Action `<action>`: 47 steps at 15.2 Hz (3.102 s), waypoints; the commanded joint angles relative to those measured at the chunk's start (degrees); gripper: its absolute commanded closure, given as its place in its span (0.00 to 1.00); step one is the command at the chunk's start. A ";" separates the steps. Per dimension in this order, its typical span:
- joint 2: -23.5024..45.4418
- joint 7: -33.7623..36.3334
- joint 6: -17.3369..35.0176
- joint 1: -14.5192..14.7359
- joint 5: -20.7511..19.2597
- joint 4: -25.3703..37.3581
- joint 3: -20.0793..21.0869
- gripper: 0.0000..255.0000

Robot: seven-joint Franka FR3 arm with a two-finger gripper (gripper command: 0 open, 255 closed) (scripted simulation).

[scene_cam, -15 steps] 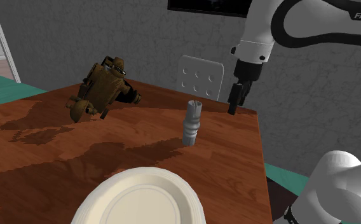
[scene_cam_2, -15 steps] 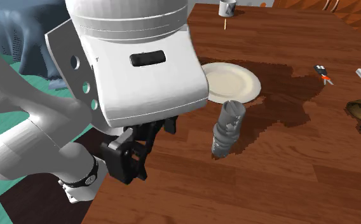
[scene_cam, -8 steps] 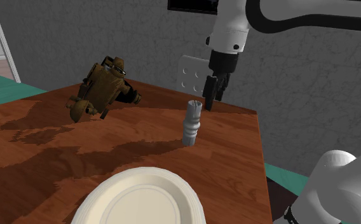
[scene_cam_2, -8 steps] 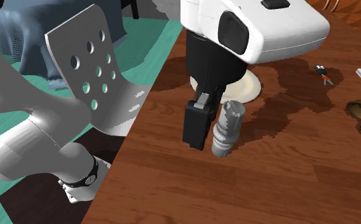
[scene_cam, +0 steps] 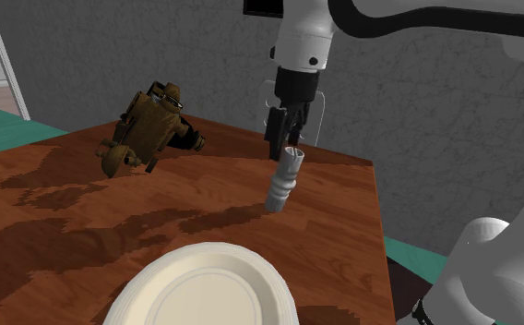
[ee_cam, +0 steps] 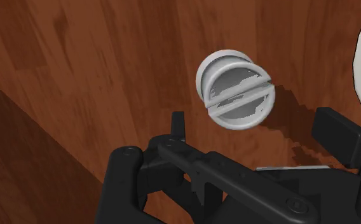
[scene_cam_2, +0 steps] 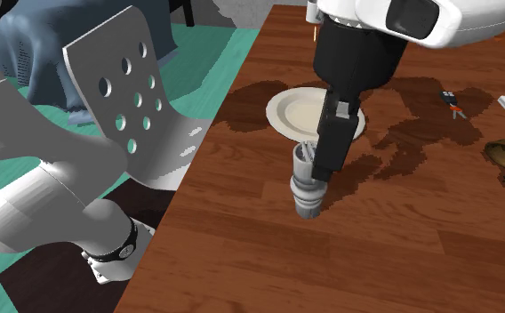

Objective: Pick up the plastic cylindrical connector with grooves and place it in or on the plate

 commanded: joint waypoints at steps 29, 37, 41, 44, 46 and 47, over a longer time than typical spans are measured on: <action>0.51 0.12 -1.29 -0.05 -0.16 1.80 0.04 1.00; 2.83 0.70 -7.65 -0.30 -0.90 10.37 0.20 1.00; 4.27 3.94 -9.63 0.64 -0.95 13.83 2.29 1.00; 6.22 8.82 -10.82 2.14 -1.12 16.99 5.51 1.00; 7.97 12.24 -11.66 3.22 -1.55 19.51 7.77 1.00; 9.00 14.01 -12.11 3.81 -1.89 20.91 8.94 1.00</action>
